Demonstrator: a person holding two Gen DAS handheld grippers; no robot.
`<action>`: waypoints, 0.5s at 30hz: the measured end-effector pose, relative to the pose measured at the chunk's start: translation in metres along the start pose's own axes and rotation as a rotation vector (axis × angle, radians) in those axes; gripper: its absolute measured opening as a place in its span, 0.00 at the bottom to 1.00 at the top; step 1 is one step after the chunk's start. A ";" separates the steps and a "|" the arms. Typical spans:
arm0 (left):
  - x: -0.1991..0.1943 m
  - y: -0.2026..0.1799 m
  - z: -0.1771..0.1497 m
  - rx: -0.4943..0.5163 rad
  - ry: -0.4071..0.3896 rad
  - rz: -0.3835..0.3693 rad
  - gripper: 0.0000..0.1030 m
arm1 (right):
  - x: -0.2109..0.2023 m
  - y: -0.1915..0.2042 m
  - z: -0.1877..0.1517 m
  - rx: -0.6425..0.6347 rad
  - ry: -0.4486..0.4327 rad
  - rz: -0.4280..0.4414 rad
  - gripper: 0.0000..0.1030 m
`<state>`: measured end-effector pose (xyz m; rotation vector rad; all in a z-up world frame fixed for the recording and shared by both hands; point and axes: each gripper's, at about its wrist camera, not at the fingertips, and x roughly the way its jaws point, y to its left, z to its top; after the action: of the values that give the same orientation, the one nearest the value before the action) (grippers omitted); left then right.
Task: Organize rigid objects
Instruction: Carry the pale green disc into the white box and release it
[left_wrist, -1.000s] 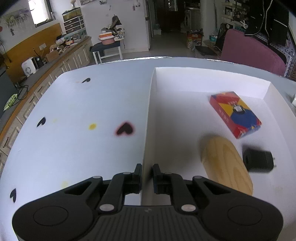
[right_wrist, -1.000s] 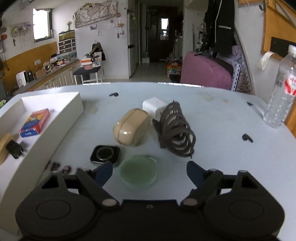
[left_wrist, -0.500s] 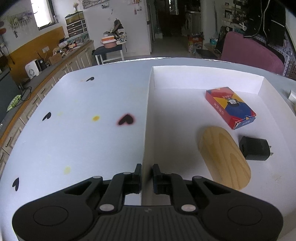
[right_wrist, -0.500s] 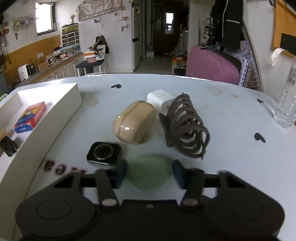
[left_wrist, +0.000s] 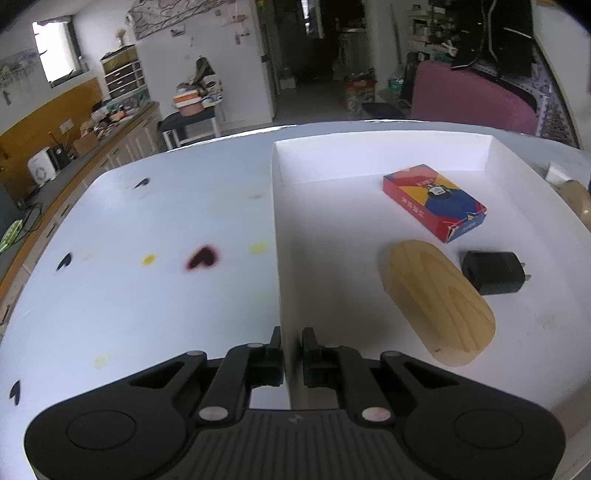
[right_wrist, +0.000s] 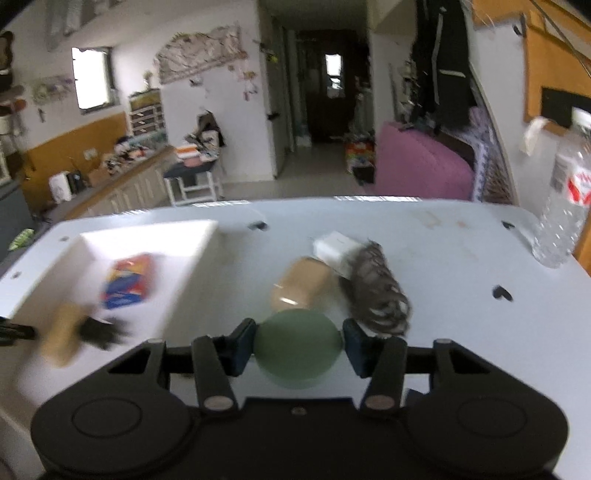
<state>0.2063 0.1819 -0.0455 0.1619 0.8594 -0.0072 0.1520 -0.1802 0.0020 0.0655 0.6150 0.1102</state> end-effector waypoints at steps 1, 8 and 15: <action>0.001 -0.003 0.001 0.007 -0.004 0.000 0.08 | -0.003 0.005 0.003 -0.005 -0.006 0.017 0.51; 0.004 -0.012 0.001 -0.011 -0.028 -0.043 0.08 | -0.009 0.059 0.010 -0.095 0.016 0.145 0.51; 0.008 -0.006 -0.003 -0.050 -0.042 -0.087 0.08 | 0.017 0.123 -0.005 -0.208 0.129 0.246 0.51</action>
<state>0.2089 0.1764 -0.0540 0.0776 0.8237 -0.0701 0.1528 -0.0556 -0.0002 -0.0683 0.7198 0.4181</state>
